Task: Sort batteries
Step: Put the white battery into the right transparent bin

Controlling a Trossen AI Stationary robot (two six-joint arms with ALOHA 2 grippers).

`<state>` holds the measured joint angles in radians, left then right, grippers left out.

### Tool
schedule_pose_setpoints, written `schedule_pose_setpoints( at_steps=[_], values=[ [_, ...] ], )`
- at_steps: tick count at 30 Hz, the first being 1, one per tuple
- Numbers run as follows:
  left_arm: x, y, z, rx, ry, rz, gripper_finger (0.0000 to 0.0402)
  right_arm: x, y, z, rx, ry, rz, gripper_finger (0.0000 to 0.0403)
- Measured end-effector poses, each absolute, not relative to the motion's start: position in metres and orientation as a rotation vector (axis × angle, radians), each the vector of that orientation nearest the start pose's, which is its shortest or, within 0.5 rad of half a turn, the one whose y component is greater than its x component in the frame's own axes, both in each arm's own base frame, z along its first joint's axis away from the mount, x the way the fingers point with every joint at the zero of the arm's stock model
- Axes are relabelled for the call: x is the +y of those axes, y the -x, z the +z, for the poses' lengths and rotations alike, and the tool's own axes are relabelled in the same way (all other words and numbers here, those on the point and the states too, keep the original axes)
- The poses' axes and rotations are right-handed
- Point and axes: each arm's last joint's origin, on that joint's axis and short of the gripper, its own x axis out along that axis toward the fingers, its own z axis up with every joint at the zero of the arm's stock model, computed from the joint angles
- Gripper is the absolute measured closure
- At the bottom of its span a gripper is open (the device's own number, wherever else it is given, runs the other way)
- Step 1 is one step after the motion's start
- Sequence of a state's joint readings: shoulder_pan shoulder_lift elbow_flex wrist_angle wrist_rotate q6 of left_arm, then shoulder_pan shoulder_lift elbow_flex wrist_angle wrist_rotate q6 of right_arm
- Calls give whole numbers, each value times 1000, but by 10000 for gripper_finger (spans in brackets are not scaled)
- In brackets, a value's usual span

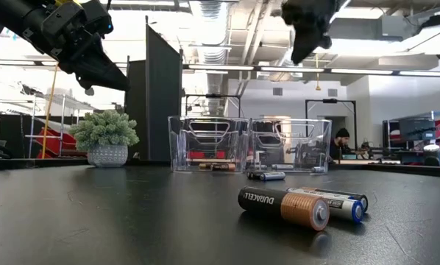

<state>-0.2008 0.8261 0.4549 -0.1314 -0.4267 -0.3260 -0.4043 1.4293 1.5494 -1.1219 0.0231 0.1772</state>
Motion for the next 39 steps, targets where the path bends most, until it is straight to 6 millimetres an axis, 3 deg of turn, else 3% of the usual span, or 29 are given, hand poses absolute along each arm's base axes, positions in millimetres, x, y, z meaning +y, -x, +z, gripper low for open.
schedule_pose_setpoints(
  at_steps=[5, 9, 16, 22, 30, 39],
  values=[
    [-23, -173, 219, 437, 163, 296, 304, -74, -267, 368, 983, -285, -353, 313],
    [-23, -173, 219, 437, 163, 296, 304, -52, -292, 351, 1034, -238, -269, 313],
    [-23, -172, 219, 441, 161, 296, 304, -19, -339, 297, 1208, -142, -153, 313],
    [-23, -172, 218, 452, 159, 294, 304, 5, -365, 251, 1335, -75, -86, 313],
    [-23, -172, 218, 457, 159, 288, 304, 29, -383, 203, 1451, -3, -25, 315],
    [-23, -172, 217, 466, 154, 273, 304, 44, -393, 181, 1442, 93, 51, 315]
  ],
)
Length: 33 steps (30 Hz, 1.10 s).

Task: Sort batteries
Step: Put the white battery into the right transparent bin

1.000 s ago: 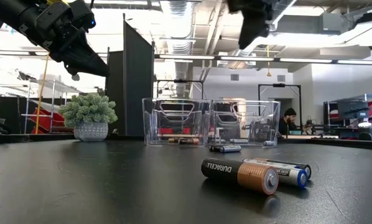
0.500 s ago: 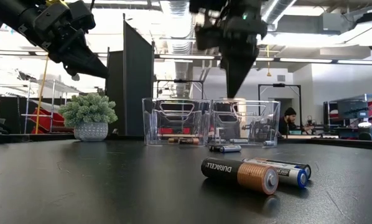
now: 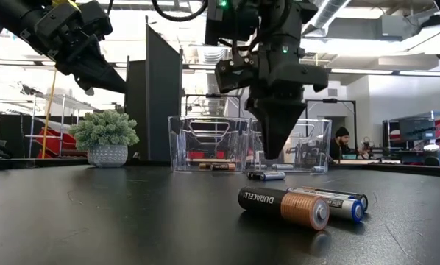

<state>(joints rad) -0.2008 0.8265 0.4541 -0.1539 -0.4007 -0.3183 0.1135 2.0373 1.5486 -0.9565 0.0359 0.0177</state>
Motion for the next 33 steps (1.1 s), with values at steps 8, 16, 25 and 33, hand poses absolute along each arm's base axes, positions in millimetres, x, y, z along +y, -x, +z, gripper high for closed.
schedule_pose_setpoints(
  at_steps=[8, 16, 25, 33],
  values=[
    [-23, -171, 215, 484, 148, 275, 304, 35, -394, 181, 1433, 157, 38, 315],
    [-23, -171, 215, 486, 147, 276, 304, 35, -388, 165, 1481, 203, 78, 315],
    [-23, -171, 215, 486, 147, 276, 304, 32, -390, 164, 1473, 212, 85, 315],
    [-23, -171, 215, 486, 147, 277, 304, 30, -390, 153, 1429, 254, 120, 315]
  ],
)
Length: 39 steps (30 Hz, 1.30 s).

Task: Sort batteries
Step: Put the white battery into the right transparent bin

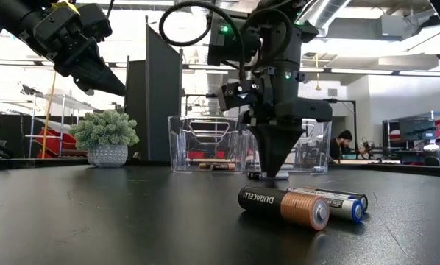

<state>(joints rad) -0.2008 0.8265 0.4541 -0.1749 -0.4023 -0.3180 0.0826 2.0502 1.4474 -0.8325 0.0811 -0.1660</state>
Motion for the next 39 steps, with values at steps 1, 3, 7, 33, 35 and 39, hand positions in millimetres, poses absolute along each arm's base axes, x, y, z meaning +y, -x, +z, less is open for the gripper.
schedule_pose_setpoints(
  at_steps=[1, 3, 7, 33, 35, 39],
  values=[
    [-23, -171, 215, 486, 147, 277, 304, 30, -388, 150, 1432, 254, 121, 315],
    [-23, -171, 215, 486, 147, 277, 304, 30, -386, 148, 1435, 254, 121, 315],
    [-23, -171, 215, 486, 146, 277, 304, 29, -385, 146, 1441, 249, 116, 316],
    [-23, -171, 215, 490, 111, 270, 304, 37, -374, 175, 1407, 69, 4, 385],
    [-23, -171, 215, 492, 97, 266, 304, 39, -368, 187, 1406, 62, 0, 385],
    [-23, -171, 215, 492, 95, 265, 304, 40, -353, 214, 1394, 28, -26, 384]
  ],
)
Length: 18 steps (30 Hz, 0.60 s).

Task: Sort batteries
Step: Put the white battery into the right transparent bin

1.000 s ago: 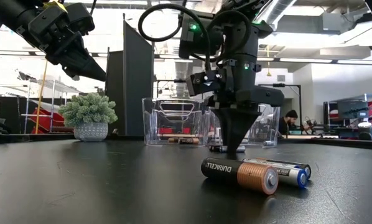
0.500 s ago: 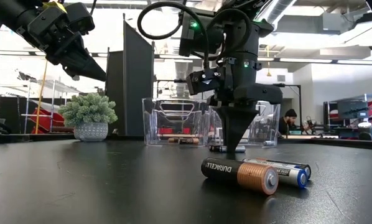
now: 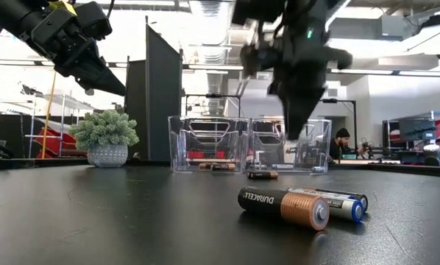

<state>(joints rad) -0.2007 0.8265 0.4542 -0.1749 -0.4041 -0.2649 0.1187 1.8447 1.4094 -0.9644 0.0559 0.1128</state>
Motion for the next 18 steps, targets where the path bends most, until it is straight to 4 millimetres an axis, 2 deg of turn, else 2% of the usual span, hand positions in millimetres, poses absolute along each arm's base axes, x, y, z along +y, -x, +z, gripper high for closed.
schedule_pose_setpoints(
  at_steps=[4, 8, 13, 18],
  values=[
    [-23, -171, 215, 492, 95, 266, 304, 33, -337, 247, 1329, -28, -67, 384],
    [-23, -171, 215, 492, 95, 265, 304, 16, -320, 283, 1210, -100, -126, 383],
    [-23, -171, 215, 492, 95, 265, 304, -14, -294, 320, 1075, -167, -202, 383],
    [-23, -171, 216, 489, 93, 274, 304, -48, -272, 348, 935, -166, -277, 383]
  ],
)
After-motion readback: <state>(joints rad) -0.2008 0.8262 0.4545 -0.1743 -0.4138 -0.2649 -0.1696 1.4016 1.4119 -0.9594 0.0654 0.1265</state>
